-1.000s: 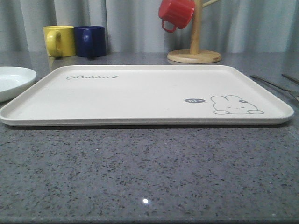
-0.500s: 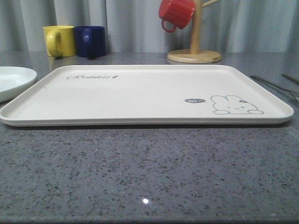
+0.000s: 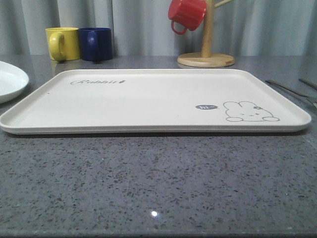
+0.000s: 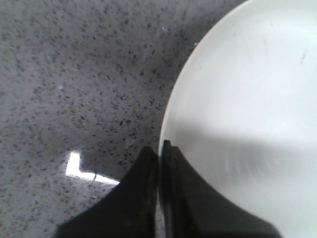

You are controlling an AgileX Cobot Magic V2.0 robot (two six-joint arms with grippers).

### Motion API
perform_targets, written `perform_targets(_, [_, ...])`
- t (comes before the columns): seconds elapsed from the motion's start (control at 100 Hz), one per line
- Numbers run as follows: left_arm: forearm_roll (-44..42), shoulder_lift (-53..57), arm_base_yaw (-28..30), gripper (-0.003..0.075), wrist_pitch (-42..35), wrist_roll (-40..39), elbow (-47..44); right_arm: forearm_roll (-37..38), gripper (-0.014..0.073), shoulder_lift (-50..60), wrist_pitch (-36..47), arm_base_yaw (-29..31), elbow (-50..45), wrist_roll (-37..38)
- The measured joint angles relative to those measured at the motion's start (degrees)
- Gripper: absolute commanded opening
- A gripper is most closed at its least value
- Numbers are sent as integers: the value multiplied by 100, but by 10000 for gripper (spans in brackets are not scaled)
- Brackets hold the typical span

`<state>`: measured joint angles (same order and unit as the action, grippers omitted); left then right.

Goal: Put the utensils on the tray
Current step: 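Lower the left gripper and grasp the white plate's rim, then lift the white plate and lower it onto the tray's near-mug end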

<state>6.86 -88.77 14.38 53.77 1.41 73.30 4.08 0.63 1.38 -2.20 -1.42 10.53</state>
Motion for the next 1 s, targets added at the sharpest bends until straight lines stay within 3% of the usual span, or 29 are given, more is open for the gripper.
perform_targets(0.17, [824,624,306,-19,71,637,0,0,-69,0,0,0,0,0])
perform_targets(0.37, [1726,886,172,-20,283,1210,24,0,-69,0,0,0,0,0])
perform_targets(0.62, [2016,604,-775,-20,341,1344,469,0,-69,0,0,0,0,0])
perform_targets(1.0, [2064,-844,-2166,-20,449,1221,1269,0,-69,0,0,0,0,0])
